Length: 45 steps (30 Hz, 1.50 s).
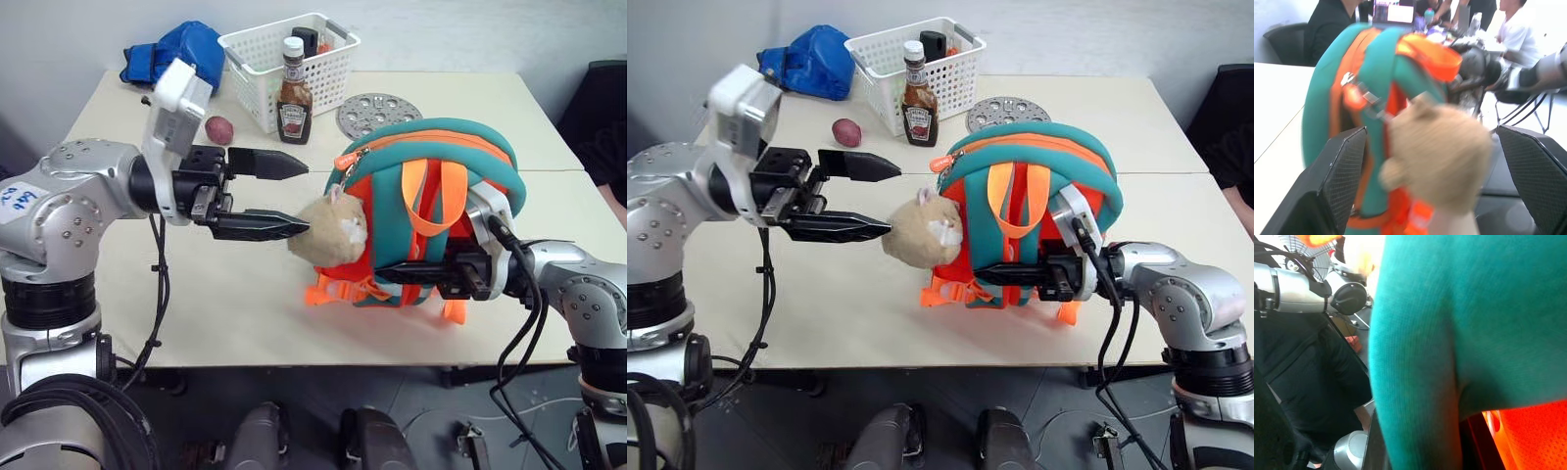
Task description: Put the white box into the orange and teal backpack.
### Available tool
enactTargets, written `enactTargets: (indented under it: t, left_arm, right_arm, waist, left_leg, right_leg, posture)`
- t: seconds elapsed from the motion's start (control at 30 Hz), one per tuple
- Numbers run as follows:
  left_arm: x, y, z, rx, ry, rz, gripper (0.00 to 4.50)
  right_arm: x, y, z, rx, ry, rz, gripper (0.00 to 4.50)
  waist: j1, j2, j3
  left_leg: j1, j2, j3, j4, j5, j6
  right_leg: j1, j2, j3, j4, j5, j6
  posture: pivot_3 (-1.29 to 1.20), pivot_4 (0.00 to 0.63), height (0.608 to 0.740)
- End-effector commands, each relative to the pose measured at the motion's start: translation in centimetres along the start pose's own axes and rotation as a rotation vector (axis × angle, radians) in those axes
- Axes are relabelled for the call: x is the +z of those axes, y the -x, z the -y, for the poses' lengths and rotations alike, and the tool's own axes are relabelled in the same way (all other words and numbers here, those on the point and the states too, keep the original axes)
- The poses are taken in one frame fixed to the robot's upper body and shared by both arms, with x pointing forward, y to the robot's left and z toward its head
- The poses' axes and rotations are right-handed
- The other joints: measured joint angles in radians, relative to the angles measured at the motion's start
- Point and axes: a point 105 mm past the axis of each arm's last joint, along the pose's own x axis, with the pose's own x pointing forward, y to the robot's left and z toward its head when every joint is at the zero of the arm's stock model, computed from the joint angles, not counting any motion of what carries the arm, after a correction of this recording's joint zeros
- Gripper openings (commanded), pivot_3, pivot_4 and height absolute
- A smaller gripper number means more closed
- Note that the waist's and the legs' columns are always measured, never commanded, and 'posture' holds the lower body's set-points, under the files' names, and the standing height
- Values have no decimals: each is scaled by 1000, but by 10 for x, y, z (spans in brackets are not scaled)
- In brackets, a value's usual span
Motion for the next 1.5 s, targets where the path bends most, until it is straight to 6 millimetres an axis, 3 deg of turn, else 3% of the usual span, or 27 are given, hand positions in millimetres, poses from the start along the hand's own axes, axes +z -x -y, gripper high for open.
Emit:
enactTargets:
  t: [0.03, 0.17, 0.33, 0.5, 0.6, 0.8, 0.93, 1.03, 1.3, 1.5]
  left_arm:
    - [-8, -8, 2, 115, -51, -90, 4453]
    - [-28, -12, -20, 312, -133, -173, 4453]
    - [-38, -21, -5, 231, -64, -151, 4453]
    - [-49, -22, -18, 281, -53, -182, 4453]
    - [-51, -20, -23, 281, -39, -180, 3869]
    - [-51, -11, -21, 241, -17, -195, 2111]
    - [-45, -2, -27, 246, -26, -201, 999]
    - [-37, 9, -36, 264, -59, -221, 407]
    - [-16, 43, -64, 331, -160, -292, 244]
    - [-36, 51, -60, 277, -141, -371, 244]
  right_arm:
    - [4, -4, -3, 15, 31, 1, 0]
    - [6, -4, -4, 18, 29, 6, 0]
    - [7, -4, -3, 11, 23, 12, 0]
    - [8, -4, -2, 12, 24, 12, 0]
    - [9, -5, -3, 14, 26, 14, 0]
    - [9, -2, -5, 3, 26, 24, 0]
    - [9, 2, -6, -8, 23, 36, 0]
    - [11, 7, -12, -1, 19, 51, 0]
    - [14, 17, -21, -5, -6, 101, 0]
    - [16, 23, -26, -2, -18, 134, 0]
  waist:
    - [-1, 0, 0]
    - [-2, 0, 0]
    - [0, 0, 0]
    - [0, 0, 0]
    - [0, 0, 0]
    - [0, 0, 0]
    - [0, 0, 0]
    - [0, 0, 0]
    - [-1, 0, 0]
    - [-2, 0, 0]
  left_leg:
    - [0, 0, 0, 0, 0, 0]
    - [1, 0, 0, -1, 0, -1]
    - [0, 0, 0, -1, 0, 0]
    - [0, 0, 0, -1, 0, -1]
    - [0, 0, 1, -1, 0, -1]
    - [0, 0, 1, -1, 0, -1]
    - [0, 0, 1, -1, 0, -1]
    - [0, 0, 1, -1, 0, -1]
    - [0, 0, 2, -2, 0, 0]
    - [0, 0, 3, -2, 0, 0]
  right_leg:
    - [0, 0, 0, 0, 0, 0]
    - [0, 1, 0, 0, 0, 0]
    - [-1, 0, 0, 0, 0, 0]
    - [0, 0, 0, 0, 0, 0]
    - [0, 0, 0, 0, 0, 0]
    - [-1, 0, 0, 0, 0, 0]
    - [-1, 0, 0, 0, 0, 0]
    - [-1, 1, 0, 0, 0, 0]
    - [-1, 1, 0, -1, 0, 0]
    - [-2, 1, 1, 0, 0, 0]
  posture:
    - [0, 150, 740]
    - [0, 150, 740]
    - [0, 150, 740]
    - [0, 150, 740]
    - [0, 150, 740]
    - [0, 150, 740]
    - [0, 150, 740]
    - [0, 150, 740]
    - [0, 150, 740]
    - [0, 150, 740]
